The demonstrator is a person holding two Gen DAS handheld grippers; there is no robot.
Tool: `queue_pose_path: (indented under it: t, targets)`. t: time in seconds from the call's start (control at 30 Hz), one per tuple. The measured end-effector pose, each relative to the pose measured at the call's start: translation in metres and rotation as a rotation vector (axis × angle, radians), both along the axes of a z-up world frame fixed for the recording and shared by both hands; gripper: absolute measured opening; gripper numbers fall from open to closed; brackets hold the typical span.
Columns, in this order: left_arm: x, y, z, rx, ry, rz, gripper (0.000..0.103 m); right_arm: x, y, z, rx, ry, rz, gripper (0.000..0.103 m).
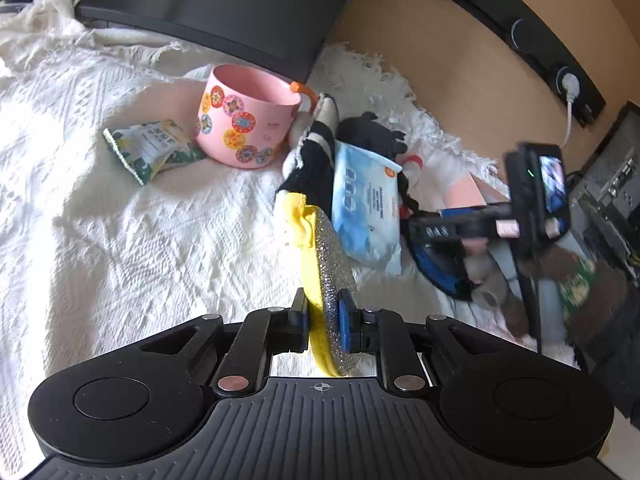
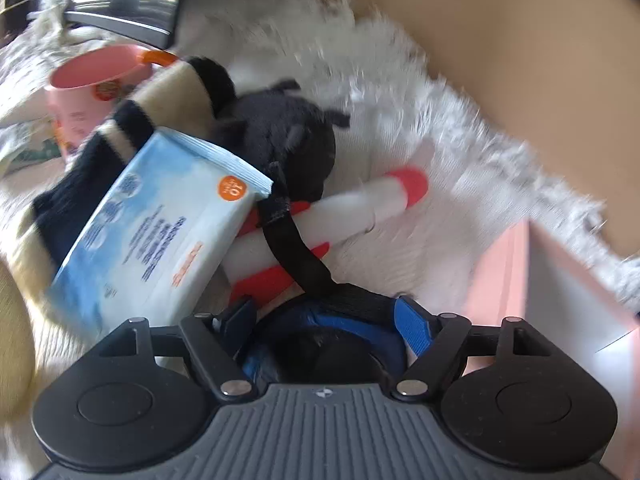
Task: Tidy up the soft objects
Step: 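Grasp the blue-black eye mask with the right tool while the left holds the sponge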
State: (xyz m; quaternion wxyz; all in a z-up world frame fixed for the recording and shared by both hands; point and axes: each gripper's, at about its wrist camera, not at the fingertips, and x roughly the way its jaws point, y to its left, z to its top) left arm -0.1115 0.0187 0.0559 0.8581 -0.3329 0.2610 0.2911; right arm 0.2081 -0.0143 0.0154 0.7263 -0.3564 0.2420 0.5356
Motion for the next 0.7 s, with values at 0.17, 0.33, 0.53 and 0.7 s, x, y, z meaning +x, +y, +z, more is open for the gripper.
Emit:
queue_pose_path:
  t: [0.17,0.33,0.53,0.7]
  targets:
    - [0.008,-0.004,0.003,0.006,-0.003,-0.023,0.017,0.003,-0.010,0.002,-0.016,0.132,-0.032,0.056]
    - [0.025,-0.012,0.003,0.008,-0.001,-0.089,0.017,-0.006,-0.056,0.006,-0.010,0.240,-0.031,0.056]
    - [0.045,-0.030,0.008,0.113,0.070,-0.171,0.017,-0.030,-0.121,0.011,0.054,0.222,0.067,0.084]
    - [0.053,-0.026,0.007,0.090,0.072,-0.188,0.018,-0.033,-0.150,0.002,0.060,0.164,0.061,0.088]
